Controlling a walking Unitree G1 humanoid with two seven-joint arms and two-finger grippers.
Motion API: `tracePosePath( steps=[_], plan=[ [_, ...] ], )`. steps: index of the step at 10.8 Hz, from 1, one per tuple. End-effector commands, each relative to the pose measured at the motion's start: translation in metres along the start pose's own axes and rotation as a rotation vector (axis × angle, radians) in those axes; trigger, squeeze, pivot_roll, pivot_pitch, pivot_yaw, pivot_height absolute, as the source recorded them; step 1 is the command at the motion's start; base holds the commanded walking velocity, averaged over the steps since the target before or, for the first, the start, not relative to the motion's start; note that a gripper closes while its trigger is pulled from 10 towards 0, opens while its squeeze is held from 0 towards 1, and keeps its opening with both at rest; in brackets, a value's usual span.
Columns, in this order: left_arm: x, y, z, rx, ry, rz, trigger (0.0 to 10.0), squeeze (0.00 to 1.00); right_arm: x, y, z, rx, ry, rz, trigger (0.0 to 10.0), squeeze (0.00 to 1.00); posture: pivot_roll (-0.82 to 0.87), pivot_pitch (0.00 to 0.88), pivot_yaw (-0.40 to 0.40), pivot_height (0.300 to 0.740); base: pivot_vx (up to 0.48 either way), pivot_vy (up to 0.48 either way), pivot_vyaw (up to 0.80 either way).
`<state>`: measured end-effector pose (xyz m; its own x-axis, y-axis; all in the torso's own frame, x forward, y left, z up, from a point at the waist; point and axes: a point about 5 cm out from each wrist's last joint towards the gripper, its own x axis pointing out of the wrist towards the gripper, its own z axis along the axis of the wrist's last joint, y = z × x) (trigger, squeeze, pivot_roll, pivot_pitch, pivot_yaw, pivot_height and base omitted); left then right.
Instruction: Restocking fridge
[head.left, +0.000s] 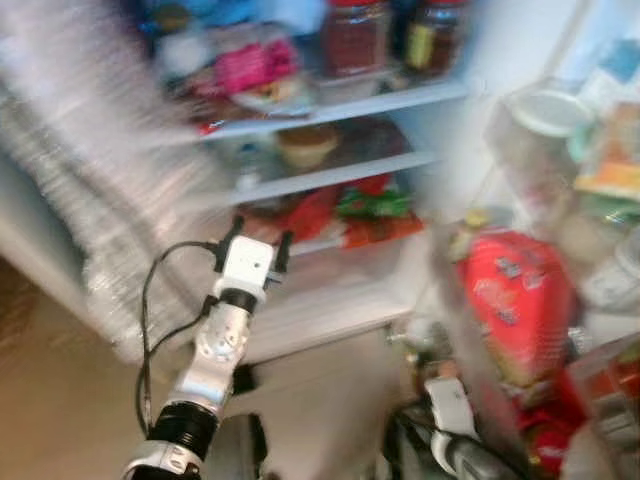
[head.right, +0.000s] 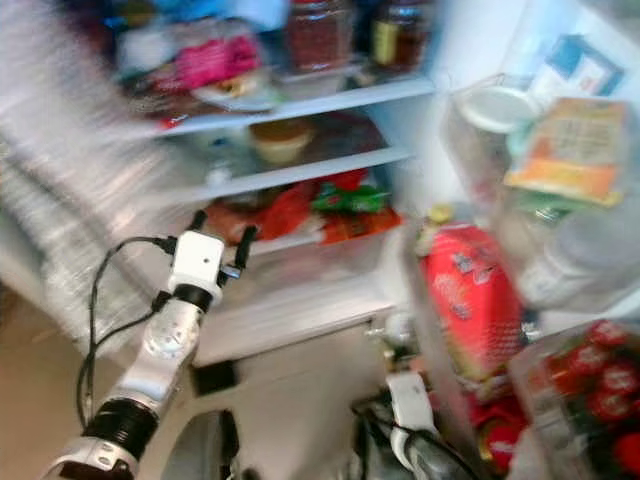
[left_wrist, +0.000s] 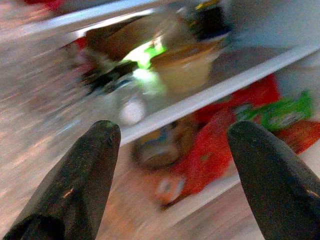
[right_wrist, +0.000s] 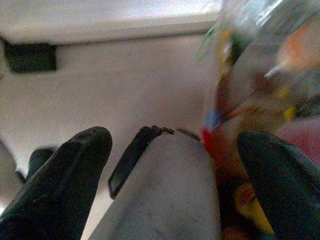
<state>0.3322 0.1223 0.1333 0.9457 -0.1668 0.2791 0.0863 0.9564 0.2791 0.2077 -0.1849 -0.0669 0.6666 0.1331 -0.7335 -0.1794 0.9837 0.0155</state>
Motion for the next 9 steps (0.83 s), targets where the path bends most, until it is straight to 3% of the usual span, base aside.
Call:
tracePosePath(
  steps=[1,5,7,9],
  plan=[
    [-0.001,-0.001,0.0,-0.005,0.007,0.003,10.0,0.0,-0.013,0.016,-0.056,0.062,0.216,0.042,10.0,0.0,-0.04,0.145,0.053,0.585,-0.349,0.0,0.0],
    [-0.003,0.001,-0.006,-0.012,0.04,0.015,10.0,0.0,-0.013,0.016,-0.056,0.067,0.212,0.045,10.0,0.0,-0.04,0.149,0.051,0.585,-0.351,0.0,0.0],
    [-0.01,0.004,-0.019,0.005,0.089,0.018,10.0,0.0,-0.013,0.016,-0.056,0.069,0.212,0.046,10.0,0.0,-0.04,0.149,0.052,0.585,-0.349,0.0,0.0],
    [-0.029,0.016,-0.05,0.007,0.231,0.062,10.0,0.0,-0.013,0.016,-0.056,0.073,0.21,0.045,10.0,0.0,-0.04,0.152,0.053,0.585,-0.161,0.0,0.0]
  ],
)
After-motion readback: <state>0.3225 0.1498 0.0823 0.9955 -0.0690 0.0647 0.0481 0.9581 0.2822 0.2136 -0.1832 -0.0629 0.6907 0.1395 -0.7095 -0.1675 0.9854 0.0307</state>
